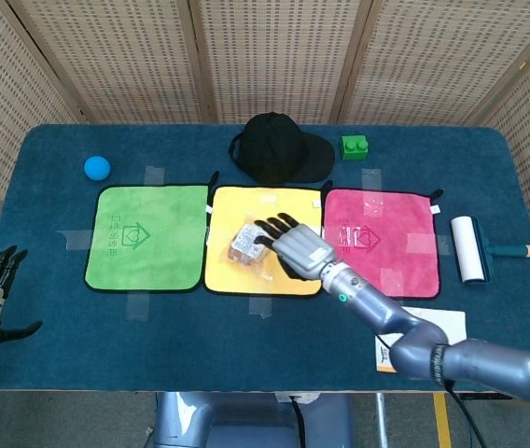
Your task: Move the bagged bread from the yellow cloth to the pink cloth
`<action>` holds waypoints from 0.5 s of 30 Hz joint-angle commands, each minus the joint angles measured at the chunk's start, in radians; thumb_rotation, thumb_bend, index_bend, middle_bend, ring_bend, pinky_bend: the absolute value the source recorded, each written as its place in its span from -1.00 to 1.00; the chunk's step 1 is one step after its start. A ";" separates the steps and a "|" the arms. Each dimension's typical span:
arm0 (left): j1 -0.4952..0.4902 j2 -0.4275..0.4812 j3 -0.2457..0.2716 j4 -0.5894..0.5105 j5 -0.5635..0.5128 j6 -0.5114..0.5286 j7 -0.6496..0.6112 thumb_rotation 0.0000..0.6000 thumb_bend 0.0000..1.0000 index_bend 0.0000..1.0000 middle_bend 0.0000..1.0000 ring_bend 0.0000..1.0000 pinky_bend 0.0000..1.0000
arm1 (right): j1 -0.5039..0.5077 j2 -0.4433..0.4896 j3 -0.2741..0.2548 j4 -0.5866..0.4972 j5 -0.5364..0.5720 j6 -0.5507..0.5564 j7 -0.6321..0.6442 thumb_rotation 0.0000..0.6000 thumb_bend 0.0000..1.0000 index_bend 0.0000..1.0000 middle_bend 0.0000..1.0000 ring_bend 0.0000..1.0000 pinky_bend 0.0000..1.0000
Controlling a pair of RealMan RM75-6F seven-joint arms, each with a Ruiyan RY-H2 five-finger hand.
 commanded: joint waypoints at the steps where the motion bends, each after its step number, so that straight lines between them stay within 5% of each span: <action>1: -0.007 -0.005 -0.006 0.003 -0.018 -0.011 0.008 1.00 -1.00 -1.00 -1.00 -1.00 -1.00 | 0.102 -0.098 -0.006 0.086 0.107 -0.036 -0.081 1.00 1.00 -0.60 -0.80 -0.98 -0.99; 5: -0.018 -0.009 -0.016 0.013 -0.056 -0.031 0.014 1.00 -1.00 -1.00 -1.00 -1.00 -1.00 | 0.220 -0.230 -0.037 0.215 0.238 -0.041 -0.157 1.00 1.00 -0.75 -0.77 -0.97 -0.99; 15: -0.031 -0.013 -0.023 0.012 -0.104 -0.050 0.029 1.00 -1.00 -1.00 -1.00 -1.00 -1.00 | 0.367 -0.378 -0.104 0.395 0.420 -0.042 -0.233 1.00 1.00 -0.61 -0.66 -0.84 -0.97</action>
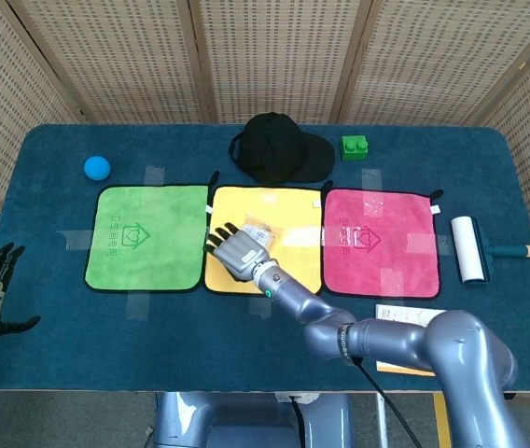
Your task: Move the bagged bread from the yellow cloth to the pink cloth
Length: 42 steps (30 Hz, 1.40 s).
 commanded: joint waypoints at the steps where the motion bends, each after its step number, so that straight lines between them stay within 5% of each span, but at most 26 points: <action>1: -0.001 0.001 -0.001 -0.001 -0.008 -0.001 0.000 1.00 -1.00 -1.00 -1.00 -1.00 -1.00 | 0.033 -0.040 -0.031 0.049 0.043 -0.003 -0.021 1.00 1.00 -0.60 -0.66 -0.83 -0.97; 9: -0.001 0.007 0.000 -0.001 -0.012 -0.002 -0.012 1.00 -1.00 -1.00 -1.00 -1.00 -1.00 | 0.044 -0.036 -0.078 0.055 0.062 0.019 -0.036 1.00 1.00 -0.47 -0.53 -0.71 -0.84; 25: 0.007 0.009 0.023 -0.016 0.033 0.019 -0.010 1.00 -1.00 -1.00 -1.00 -1.00 -1.00 | -0.014 0.156 -0.214 -0.133 0.132 0.105 -0.085 1.00 1.00 -0.32 -0.37 -0.52 -0.58; 42: 0.014 0.000 0.045 -0.034 0.081 0.040 0.013 1.00 -1.00 -1.00 -1.00 -1.00 -1.00 | -0.140 0.372 -0.392 -0.314 -0.159 0.206 -0.122 1.00 1.00 -0.21 -0.29 -0.52 -0.57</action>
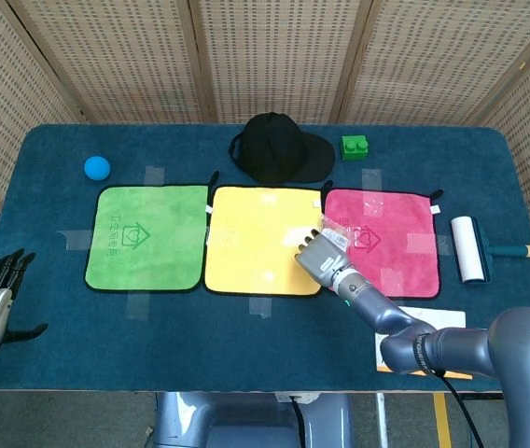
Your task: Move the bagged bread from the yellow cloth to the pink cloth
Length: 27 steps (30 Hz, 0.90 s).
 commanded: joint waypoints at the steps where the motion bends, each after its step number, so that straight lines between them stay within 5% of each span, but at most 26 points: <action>1: 0.002 -0.001 0.004 -0.003 0.008 0.004 0.004 1.00 -1.00 -1.00 -1.00 -1.00 -1.00 | -0.041 0.048 -0.036 -0.029 -0.072 0.029 0.003 1.00 1.00 -0.21 -0.29 -0.52 -0.57; 13: 0.018 0.009 0.025 -0.015 0.066 0.032 -0.012 1.00 -1.00 -1.00 -1.00 -1.00 -1.00 | -0.155 0.124 -0.105 -0.008 -0.118 0.077 0.008 1.00 1.00 -0.21 -0.28 -0.52 -0.56; 22: 0.035 0.025 0.041 -0.019 0.116 0.058 -0.047 1.00 -1.00 -1.00 -1.00 -1.00 -1.00 | -0.251 0.204 -0.032 -0.107 -0.327 0.252 0.132 1.00 0.99 -0.31 -0.40 -0.54 -0.54; 25: 0.035 0.029 0.042 -0.013 0.120 0.057 -0.063 1.00 -1.00 -1.00 -1.00 -1.00 -1.00 | -0.302 0.234 -0.005 -0.118 -0.431 0.343 0.245 1.00 0.50 -0.51 -0.59 -0.71 -0.71; 27: 0.035 0.032 0.039 -0.004 0.118 0.055 -0.081 1.00 -1.00 -1.00 -1.00 -1.00 -1.00 | -0.357 0.257 0.013 -0.110 -0.495 0.445 0.327 1.00 -0.24 -0.71 -0.78 -0.91 -0.93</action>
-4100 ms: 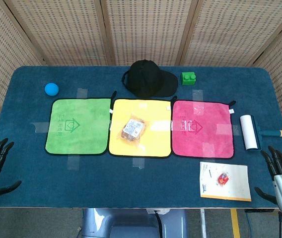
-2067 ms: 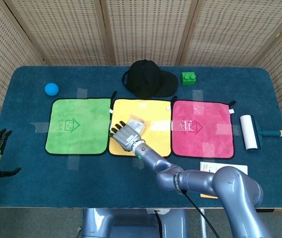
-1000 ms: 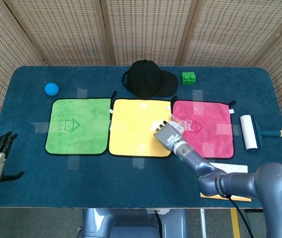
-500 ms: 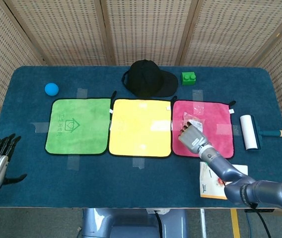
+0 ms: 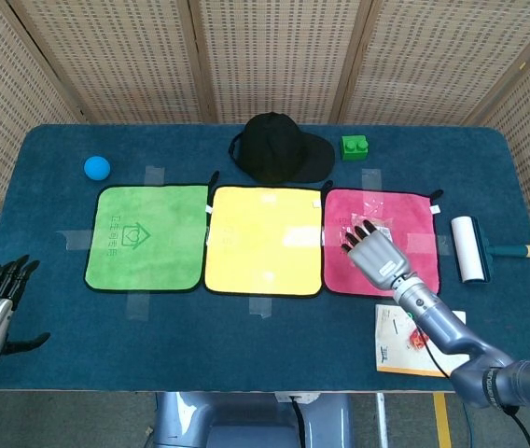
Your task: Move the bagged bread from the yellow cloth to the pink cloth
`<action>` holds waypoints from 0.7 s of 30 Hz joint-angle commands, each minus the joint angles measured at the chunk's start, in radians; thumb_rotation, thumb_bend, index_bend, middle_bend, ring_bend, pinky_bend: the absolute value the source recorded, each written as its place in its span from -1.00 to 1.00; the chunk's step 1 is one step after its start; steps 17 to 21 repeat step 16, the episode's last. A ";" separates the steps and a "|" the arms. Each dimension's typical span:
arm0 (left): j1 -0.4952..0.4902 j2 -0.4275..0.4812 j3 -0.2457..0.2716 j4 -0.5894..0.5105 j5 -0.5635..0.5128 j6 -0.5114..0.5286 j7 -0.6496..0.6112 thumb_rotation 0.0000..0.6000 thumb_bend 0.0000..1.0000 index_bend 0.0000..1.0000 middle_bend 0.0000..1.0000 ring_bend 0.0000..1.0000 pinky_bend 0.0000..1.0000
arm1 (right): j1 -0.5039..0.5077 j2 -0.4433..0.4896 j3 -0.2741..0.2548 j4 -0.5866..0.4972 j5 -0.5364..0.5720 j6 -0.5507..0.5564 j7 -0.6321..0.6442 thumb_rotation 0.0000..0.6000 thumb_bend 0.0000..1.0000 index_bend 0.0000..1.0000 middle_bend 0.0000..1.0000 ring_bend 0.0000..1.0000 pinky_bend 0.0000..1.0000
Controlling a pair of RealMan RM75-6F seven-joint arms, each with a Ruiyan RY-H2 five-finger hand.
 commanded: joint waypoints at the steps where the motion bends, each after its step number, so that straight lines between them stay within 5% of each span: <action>1: 0.000 0.004 -0.003 0.014 -0.002 -0.002 -0.025 1.00 -1.00 -1.00 -1.00 -1.00 -1.00 | -0.123 0.061 0.053 -0.010 -0.150 0.200 0.181 1.00 -0.45 -0.77 -0.85 -0.96 -0.97; 3: 0.000 0.003 -0.010 0.031 0.005 0.008 -0.048 1.00 -1.00 -1.00 -1.00 -1.00 -1.00 | -0.203 0.099 0.058 -0.028 -0.160 0.295 0.251 1.00 -0.87 -0.94 -0.98 -1.00 -1.00; 5: 0.001 -0.003 -0.015 0.049 0.021 0.022 -0.072 1.00 -1.00 -1.00 -1.00 -1.00 -1.00 | -0.256 0.128 0.056 -0.052 -0.167 0.346 0.286 1.00 -0.99 -1.00 -1.00 -1.00 -1.00; 16: 0.018 -0.014 -0.011 0.092 0.074 0.072 -0.126 1.00 -1.00 -1.00 -1.00 -1.00 -1.00 | -0.590 0.130 -0.002 -0.014 -0.256 0.619 0.422 1.00 -1.00 -1.00 -1.00 -1.00 -1.00; 21: 0.018 -0.014 -0.011 0.092 0.074 0.072 -0.126 1.00 -1.00 -1.00 -1.00 -1.00 -1.00 | -0.590 0.130 -0.002 -0.014 -0.256 0.619 0.422 1.00 -1.00 -1.00 -1.00 -1.00 -1.00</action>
